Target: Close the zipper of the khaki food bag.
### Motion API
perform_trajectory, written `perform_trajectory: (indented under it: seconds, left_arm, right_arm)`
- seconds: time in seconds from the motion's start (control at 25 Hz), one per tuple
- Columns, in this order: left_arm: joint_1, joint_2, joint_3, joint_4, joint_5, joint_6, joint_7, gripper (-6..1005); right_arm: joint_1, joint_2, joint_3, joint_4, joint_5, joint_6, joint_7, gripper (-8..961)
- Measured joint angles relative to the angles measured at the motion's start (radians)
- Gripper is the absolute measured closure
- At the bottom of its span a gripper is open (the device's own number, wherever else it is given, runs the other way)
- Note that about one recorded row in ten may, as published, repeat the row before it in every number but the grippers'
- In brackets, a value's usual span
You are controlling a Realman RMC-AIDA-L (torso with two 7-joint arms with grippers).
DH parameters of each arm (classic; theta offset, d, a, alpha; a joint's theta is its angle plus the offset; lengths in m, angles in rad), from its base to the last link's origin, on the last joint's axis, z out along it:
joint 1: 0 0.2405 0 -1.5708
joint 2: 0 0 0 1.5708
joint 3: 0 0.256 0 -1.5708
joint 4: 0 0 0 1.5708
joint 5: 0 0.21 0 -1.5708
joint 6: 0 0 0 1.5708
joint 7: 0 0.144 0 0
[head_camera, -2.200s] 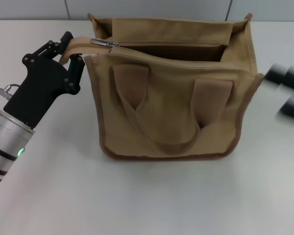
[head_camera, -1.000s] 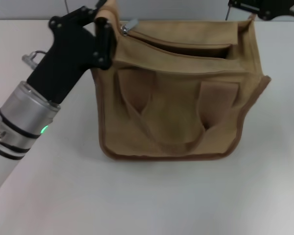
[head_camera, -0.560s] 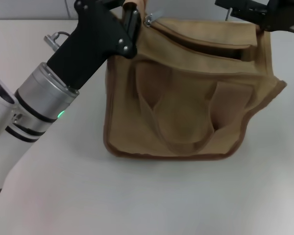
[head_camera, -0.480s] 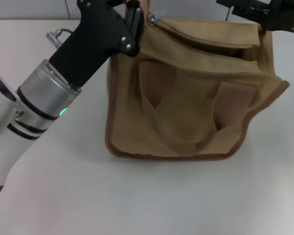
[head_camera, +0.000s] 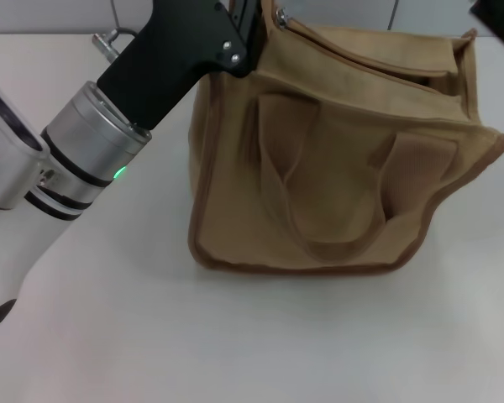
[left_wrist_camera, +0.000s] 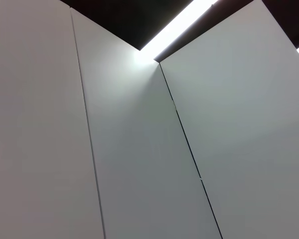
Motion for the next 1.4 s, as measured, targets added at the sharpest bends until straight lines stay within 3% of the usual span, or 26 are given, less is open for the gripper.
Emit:
perform_trajectory:
  seconds: [0.16,0.28,0.36,0.48,0.72,1.12,1.4]
  left_arm:
    - [-0.006,0.0,0.0,0.002,0.0,-0.014,0.0,954]
    - [-0.011,0.0,0.0,0.005,0.0,-0.022,0.0,952]
    - [-0.02,0.0,0.001,0.002,-0.001,-0.029,0.0,951]
    - [-0.029,0.0,0.006,0.001,-0.001,-0.032,0.0,950]
    - [-0.044,-0.002,0.008,-0.001,-0.001,-0.045,0.006,947]
    - [-0.053,-0.002,0.005,-0.006,-0.001,-0.047,0.011,941]
    - [-0.051,-0.002,0.0,-0.002,-0.001,-0.045,0.011,938]
  right_arm:
    - [-0.003,0.006,-0.031,0.116,-0.005,0.005,-0.285,213]
    - [0.019,0.006,-0.018,0.204,0.021,-0.011,-0.316,213]
    - [0.031,0.005,-0.014,0.208,0.048,-0.003,-0.24,213]
    - [0.049,0.002,-0.014,0.161,0.064,0.05,0.043,213]
    - [0.077,-0.001,-0.038,0.11,0.06,0.264,0.566,213]
    - [0.15,0.004,-0.042,0.136,0.049,0.314,0.766,213]
    - [0.118,0.008,-0.042,0.155,0.043,0.311,0.768,213]
